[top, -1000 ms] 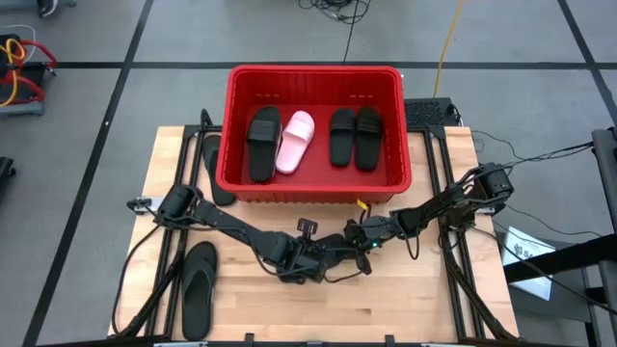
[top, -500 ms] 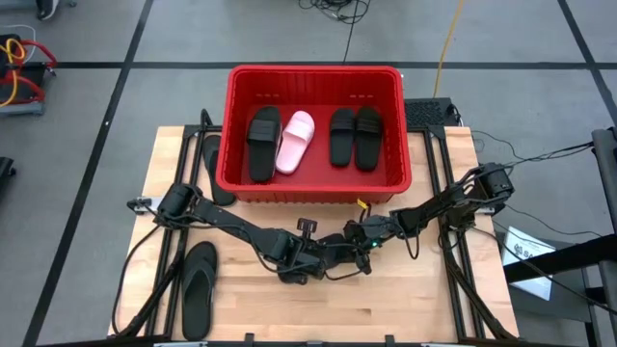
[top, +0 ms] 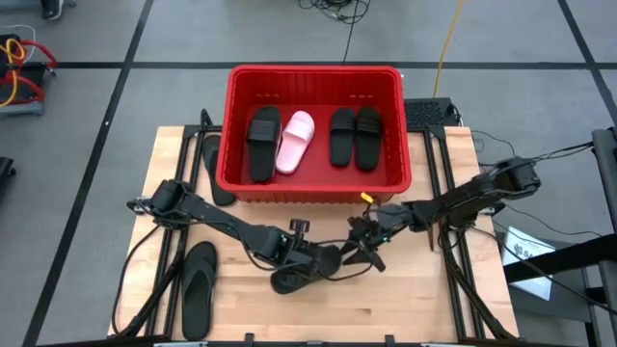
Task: Pick and place slides into bin
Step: Put the black slide on top of the pink slide in the red bin
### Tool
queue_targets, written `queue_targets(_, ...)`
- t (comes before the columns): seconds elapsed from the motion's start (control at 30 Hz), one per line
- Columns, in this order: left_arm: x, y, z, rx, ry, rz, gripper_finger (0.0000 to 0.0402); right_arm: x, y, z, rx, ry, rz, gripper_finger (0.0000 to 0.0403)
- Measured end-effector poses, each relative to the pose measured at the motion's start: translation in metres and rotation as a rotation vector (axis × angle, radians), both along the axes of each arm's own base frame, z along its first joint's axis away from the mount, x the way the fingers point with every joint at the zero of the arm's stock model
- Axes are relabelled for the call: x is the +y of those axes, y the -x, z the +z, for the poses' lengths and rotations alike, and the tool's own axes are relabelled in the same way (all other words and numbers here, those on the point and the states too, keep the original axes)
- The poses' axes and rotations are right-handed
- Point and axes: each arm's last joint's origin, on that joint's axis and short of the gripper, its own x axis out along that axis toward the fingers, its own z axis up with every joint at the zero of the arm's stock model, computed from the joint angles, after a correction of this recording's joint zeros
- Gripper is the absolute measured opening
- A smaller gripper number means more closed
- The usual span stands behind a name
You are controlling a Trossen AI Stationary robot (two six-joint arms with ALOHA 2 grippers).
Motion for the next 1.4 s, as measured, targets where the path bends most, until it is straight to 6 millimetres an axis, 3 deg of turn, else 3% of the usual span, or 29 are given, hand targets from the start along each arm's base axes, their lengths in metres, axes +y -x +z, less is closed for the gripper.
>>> queue_targets(0.23, -0.001, 0.015, 0.023, -0.006, 0.058, 0.031, 0.0, -0.002, 0.011, 0.027, -0.122, 0.023, 0.012, 0.0154)
queue_targets(0.47, 0.005, 0.033, 0.071, -0.145, 0.198, 0.091, 0.0, -0.005, 0.024, 0.051, -0.229, 0.044, 0.02, 0.0146)
queue_targets(0.77, 0.027, 0.072, 0.138, -0.387, 0.2, 0.179, 0.0, -0.008, 0.04, 0.075, -0.385, 0.113, 0.033, 0.0146)
queue_targets(1.1, 0.081, 0.105, 0.186, -0.624, -0.06, 0.394, 0.0, -0.012, 0.05, 0.09, -0.503, 0.166, -0.009, 0.0144)
queue_targets(1.27, 0.12, 0.1, 0.186, -0.607, -0.189, 0.512, 0.0, -0.022, 0.053, 0.104, -0.632, 0.319, -0.252, 0.0144)
queue_targets(1.4, 0.154, 0.097, 0.184, -0.579, -0.272, 0.611, 0.0, -0.04, 0.058, 0.113, -0.63, 0.409, -0.576, 0.0144)
